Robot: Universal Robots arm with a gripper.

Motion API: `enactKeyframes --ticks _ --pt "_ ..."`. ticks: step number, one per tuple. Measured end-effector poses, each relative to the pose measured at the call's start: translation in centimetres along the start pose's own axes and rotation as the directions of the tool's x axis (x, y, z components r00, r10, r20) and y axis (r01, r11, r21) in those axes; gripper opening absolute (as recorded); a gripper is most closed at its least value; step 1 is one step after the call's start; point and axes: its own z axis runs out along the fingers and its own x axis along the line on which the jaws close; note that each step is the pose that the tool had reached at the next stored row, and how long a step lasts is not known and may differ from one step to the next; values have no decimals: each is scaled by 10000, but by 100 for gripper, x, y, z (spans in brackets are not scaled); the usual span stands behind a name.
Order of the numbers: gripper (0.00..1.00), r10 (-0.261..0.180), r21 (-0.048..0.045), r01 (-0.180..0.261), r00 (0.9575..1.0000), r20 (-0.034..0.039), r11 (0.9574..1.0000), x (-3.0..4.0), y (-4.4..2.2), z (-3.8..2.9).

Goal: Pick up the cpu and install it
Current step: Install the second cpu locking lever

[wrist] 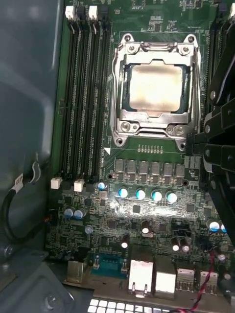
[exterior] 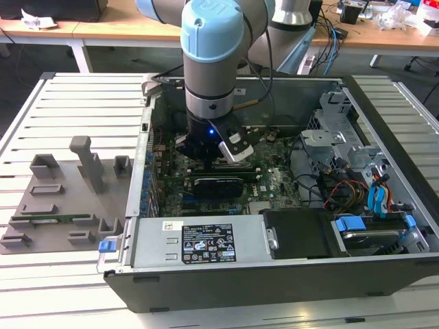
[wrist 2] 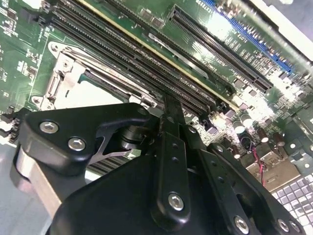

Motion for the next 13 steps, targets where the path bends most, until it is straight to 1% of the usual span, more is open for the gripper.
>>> enactKeyframes --ticks 1,2,5,7,8,9,11,13 --pt "11 -1 -1 1 10000 -2 10000 5 7 8" --pt "11 0 -32 0 10000 1 10000 9 15 17" --pt "11 -3 -83 3 10000 15 10000 7 39 39" --pt "11 -10 -85 10 10000 6 10000 8 48 44" --pt "11 -9 -7 9 10000 15 10000 8 51 22" --pt "11 -12 33 12 10000 14 10000 6 55 -6" --pt "11 -13 80 13 10000 10 10000 -1 67 -35" --pt "11 -13 130 13 10000 6 9999 -37 83 -49"
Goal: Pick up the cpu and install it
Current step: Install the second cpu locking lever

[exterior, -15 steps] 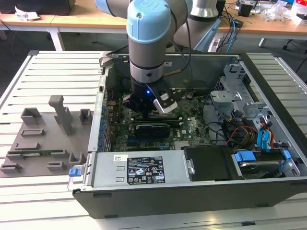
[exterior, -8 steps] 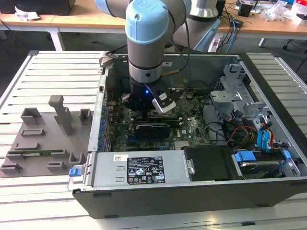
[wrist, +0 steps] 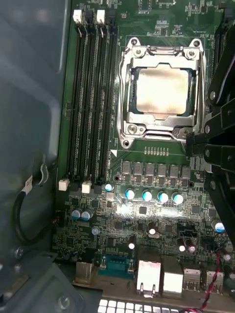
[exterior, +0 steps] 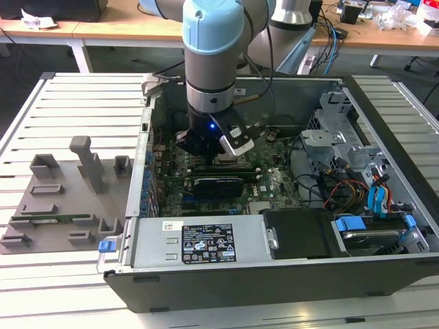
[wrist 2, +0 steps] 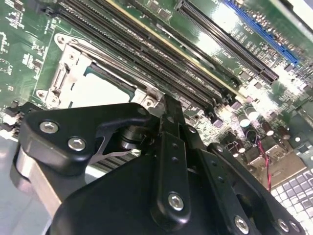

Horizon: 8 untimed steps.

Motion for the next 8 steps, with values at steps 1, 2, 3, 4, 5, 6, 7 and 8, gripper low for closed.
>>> enactKeyframes --ticks 1,2,3,4,5,6,7,8 --pt "11 0 14 0 10000 -1 10000 -17 9 -7" --pt "11 0 26 0 10000 -2 10000 -29 19 -9" --pt "11 0 35 0 10000 -2 10000 -38 26 -9" --pt "11 0 55 0 10000 -4 10000 -57 44 -11" --pt "11 0 77 0 10000 -5 10000 -73 62 -14" --pt "11 -2 102 2 10000 -6 9999 -86 78 -20" --pt "11 -3 139 3 10000 -10 9999 -96 95 -29" --pt "11 -2 179 2 10000 -12 9998 -105 113 -44"
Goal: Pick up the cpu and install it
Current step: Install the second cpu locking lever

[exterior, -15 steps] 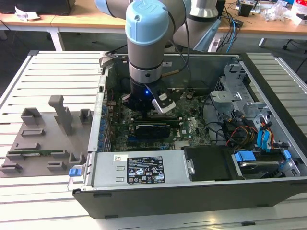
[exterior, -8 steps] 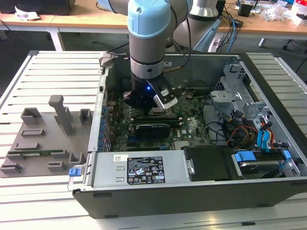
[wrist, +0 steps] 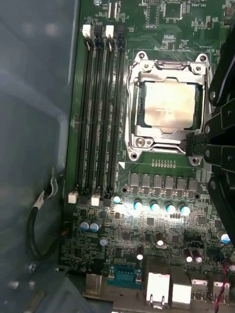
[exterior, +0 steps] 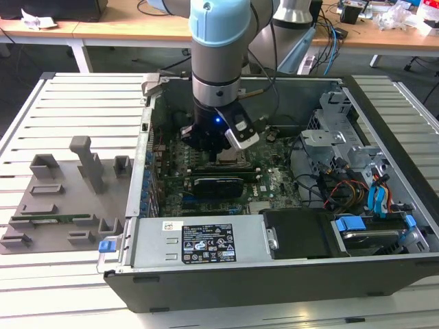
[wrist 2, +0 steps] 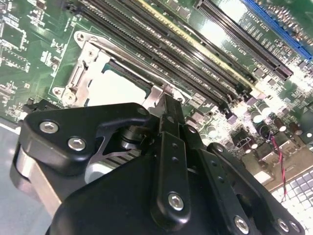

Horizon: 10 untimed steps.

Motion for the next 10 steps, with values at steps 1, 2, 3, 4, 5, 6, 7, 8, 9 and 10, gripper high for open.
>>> enactKeyframes --ticks 1,2,3,4,5,6,7,8,9,10 --pt "11 -1 42 1 10000 -4 10000 -7 18 -17" --pt "11 -1 88 1 10000 -6 10000 -16 39 -33" --pt "11 -3 141 3 10000 -10 9999 -27 63 -45" --pt "11 -2 183 3 10000 -13 9998 -34 79 -54" --pt "11 -3 201 3 10000 -15 9998 -38 86 -58" --pt "11 -3 238 4 10000 -17 9997 -45 101 -65" --pt "11 -4 266 4 10000 -19 9996 -50 112 -70" --pt "11 -4 294 4 10000 -21 9996 -54 123 -75" --pt "11 -4 362 5 10000 -26 9993 -68 148 -87" --pt "11 -6 412 7 10000 -30 9992 -82 170 -94"
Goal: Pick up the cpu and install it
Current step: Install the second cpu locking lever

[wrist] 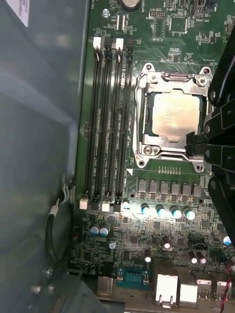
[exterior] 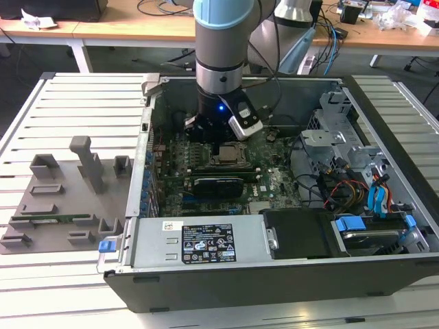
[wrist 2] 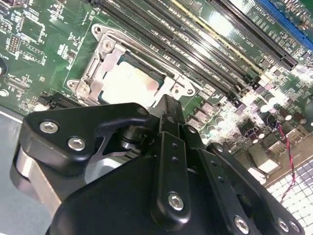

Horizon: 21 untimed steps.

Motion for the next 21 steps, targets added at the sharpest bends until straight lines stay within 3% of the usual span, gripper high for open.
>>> enactKeyframes --ticks 1,5,12,14,21 --pt "11 0 83 0 10000 -6 10000 -17 36 -12" --pt "11 -3 268 3 10000 -20 9996 -49 125 -71" --pt "11 -4 409 5 10000 -30 9992 -187 174 -137" --pt "11 -5 471 7 10000 -34 9989 -228 205 -186" --pt "11 -6 590 9 10000 -42 9983 -259 249 -351"
